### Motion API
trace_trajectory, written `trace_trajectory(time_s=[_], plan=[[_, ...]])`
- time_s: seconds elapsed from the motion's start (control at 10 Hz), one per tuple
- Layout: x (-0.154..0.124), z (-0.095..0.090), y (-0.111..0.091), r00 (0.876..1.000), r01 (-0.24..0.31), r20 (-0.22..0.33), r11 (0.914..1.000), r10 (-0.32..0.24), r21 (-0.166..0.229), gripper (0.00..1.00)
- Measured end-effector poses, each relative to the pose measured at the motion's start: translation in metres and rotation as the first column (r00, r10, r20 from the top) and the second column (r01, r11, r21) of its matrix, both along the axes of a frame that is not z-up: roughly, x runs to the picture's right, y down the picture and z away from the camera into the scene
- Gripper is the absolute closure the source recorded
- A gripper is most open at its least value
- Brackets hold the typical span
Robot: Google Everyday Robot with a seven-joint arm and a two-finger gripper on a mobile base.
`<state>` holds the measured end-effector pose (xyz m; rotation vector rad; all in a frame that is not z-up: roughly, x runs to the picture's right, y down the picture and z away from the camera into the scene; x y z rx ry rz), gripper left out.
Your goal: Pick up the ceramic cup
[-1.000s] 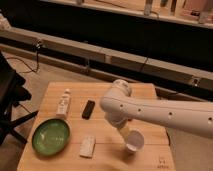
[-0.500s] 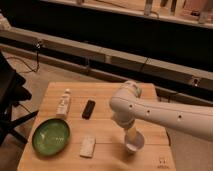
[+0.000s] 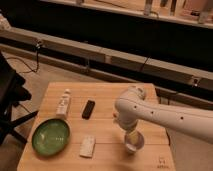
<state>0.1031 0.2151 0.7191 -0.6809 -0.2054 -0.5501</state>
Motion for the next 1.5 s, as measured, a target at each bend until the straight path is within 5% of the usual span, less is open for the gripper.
trace_trajectory(time_s=[0.2, 0.9, 1.2, 1.5], plan=[[-0.001, -0.002, -0.005, 1.000, 0.009, 0.004, 0.9999, -0.009, 0.009, 0.26], [0.001, -0.003, -0.014, 1.000, 0.002, 0.019, 0.9991, -0.003, 0.042, 0.98], [-0.001, -0.024, -0.039, 0.999, 0.017, 0.031, 0.9984, -0.018, 0.053, 0.99], [-0.005, -0.023, -0.050, 0.999, 0.013, 0.041, 0.9961, -0.017, 0.087, 0.99]])
